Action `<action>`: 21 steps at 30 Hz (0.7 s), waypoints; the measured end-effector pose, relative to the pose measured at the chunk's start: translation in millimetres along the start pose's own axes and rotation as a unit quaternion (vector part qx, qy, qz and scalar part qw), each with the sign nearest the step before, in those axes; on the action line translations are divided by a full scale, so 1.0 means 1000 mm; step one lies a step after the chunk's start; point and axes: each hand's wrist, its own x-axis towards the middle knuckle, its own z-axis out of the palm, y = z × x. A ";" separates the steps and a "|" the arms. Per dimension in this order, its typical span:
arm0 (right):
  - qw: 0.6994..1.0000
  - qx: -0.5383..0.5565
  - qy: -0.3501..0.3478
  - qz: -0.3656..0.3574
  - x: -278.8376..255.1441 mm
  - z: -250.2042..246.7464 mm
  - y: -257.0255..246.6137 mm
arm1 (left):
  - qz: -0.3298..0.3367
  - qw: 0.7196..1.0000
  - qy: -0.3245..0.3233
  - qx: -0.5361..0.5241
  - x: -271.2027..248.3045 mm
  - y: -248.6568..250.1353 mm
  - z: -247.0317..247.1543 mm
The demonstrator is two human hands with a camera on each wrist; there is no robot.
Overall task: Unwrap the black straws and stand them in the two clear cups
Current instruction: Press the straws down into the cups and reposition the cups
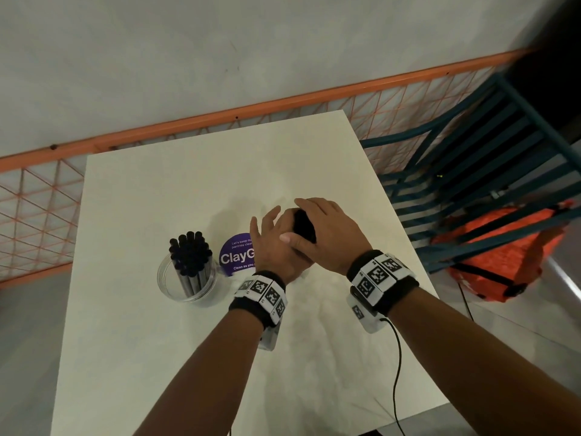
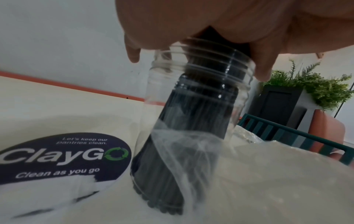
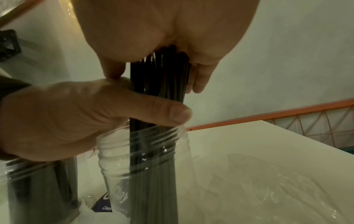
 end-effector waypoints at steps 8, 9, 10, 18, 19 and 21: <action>1.000 -0.001 -0.002 0.013 0.002 0.000 0.002 | -0.011 0.998 -0.042 0.050 0.010 -0.005 0.004; 1.000 -0.007 -0.003 0.013 0.003 0.000 0.002 | -0.013 0.998 -0.043 0.051 0.011 -0.006 0.004; 1.000 -0.011 -0.002 0.013 0.004 0.000 0.002 | -0.015 0.998 -0.045 0.052 0.012 -0.007 0.004; 0.999 -0.021 0.025 0.011 0.001 -0.004 0.002 | -0.018 0.999 -0.042 0.020 0.006 0.001 -0.004; 0.999 -0.017 0.033 0.015 0.000 -0.006 0.003 | -0.021 0.999 -0.040 0.013 0.006 0.002 -0.004; 0.998 0.000 0.055 0.023 -0.003 -0.013 0.006 | -0.027 0.999 -0.039 0.004 0.008 0.001 -0.004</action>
